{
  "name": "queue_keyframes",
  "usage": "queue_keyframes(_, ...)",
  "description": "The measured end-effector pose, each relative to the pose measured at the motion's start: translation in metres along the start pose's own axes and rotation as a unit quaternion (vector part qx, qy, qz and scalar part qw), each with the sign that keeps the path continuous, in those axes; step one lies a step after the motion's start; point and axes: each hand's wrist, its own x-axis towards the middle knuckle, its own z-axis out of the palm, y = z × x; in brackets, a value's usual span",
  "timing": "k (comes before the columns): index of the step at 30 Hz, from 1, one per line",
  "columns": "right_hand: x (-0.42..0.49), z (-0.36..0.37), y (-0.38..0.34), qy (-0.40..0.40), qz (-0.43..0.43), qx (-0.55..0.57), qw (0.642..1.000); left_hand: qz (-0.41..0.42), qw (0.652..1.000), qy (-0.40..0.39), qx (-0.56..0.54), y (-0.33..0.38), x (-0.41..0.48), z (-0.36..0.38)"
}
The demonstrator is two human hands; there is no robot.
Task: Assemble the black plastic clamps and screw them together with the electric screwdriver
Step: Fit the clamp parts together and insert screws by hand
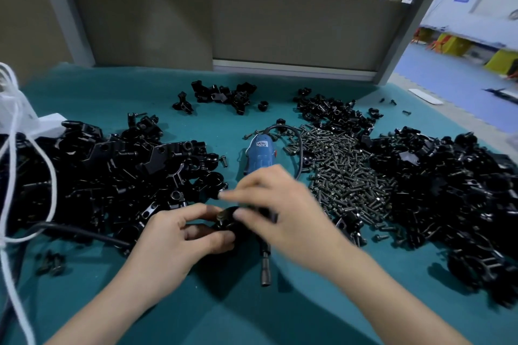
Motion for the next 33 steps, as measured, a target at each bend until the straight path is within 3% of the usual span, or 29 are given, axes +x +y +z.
queue_keyframes(2, 0.006, -0.025, 0.029, 0.100, 0.083, 0.008, 0.991, -0.015, 1.000, 0.004, -0.008, 0.000, 0.000, 0.001)
queue_keyframes(4, 0.015, -0.052, 0.073, 0.171, 0.218, -0.042, 0.960, -0.020, 1.000, 0.002, 0.000, 0.001, 0.000, 0.001)
queue_keyframes(7, 0.012, -0.069, 0.132, 0.044, 0.380, -0.179, 0.906, -0.028, 1.000, 0.010, 0.000, 0.001, 0.000, 0.001)
queue_keyframes(9, 0.007, -0.066, 0.149, -0.017, 0.364, -0.234, 0.901, -0.030, 0.999, 0.014, 0.000, 0.002, 0.000, 0.002)
queue_keyframes(16, 0.013, -0.065, 0.145, -0.096, 0.286, -0.286, 0.910, -0.034, 0.999, 0.015, 0.002, 0.004, 0.000, 0.003)
queue_keyframes(21, 0.010, -0.065, 0.145, -0.067, 0.246, -0.285, 0.924, -0.035, 0.999, 0.013, 0.003, 0.003, 0.000, 0.003)
queue_keyframes(28, 0.017, -0.062, 0.139, -0.172, 0.256, -0.320, 0.896, -0.038, 0.999, 0.002, 0.008, 0.003, 0.000, 0.003)
queue_keyframes(29, 0.018, -0.062, 0.135, -0.152, 0.254, -0.320, 0.900, -0.038, 0.999, -0.001, 0.010, 0.003, -0.001, 0.003)
queue_keyframes(31, 0.019, -0.062, 0.117, -0.037, 0.244, -0.256, 0.935, -0.037, 0.999, -0.005, 0.009, 0.003, -0.001, 0.002)
queue_keyframes(33, 0.017, -0.056, 0.081, 0.077, 0.229, -0.070, 0.968, -0.036, 0.999, -0.005, 0.005, 0.002, 0.000, 0.001)
